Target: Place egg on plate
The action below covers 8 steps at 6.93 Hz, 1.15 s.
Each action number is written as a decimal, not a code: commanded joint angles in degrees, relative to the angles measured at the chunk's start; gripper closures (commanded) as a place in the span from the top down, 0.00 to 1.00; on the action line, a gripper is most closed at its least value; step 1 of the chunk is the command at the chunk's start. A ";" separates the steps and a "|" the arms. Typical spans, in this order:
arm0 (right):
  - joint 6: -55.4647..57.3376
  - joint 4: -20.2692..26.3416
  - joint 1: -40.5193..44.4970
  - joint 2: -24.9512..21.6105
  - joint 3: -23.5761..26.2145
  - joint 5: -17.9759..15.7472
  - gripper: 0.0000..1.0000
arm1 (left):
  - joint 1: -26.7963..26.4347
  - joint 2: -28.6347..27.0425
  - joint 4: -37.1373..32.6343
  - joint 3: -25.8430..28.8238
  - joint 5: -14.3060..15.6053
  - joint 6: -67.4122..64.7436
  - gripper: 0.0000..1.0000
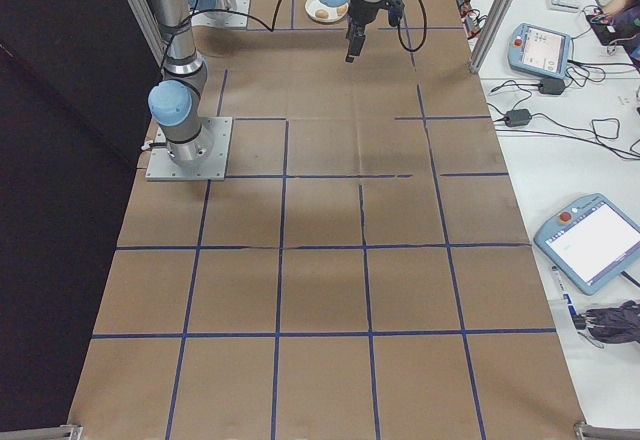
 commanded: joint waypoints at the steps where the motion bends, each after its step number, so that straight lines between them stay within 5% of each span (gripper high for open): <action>1: 0.00 0.00 0.00 0.06 0.00 -0.05 1.00 | 0.01 -0.13 0.05 -0.22 0.01 0.10 0.99; 8: 0.00 0.00 0.00 -0.03 0.00 0.04 1.00 | 0.45 -0.92 0.40 -0.40 -0.08 0.45 0.99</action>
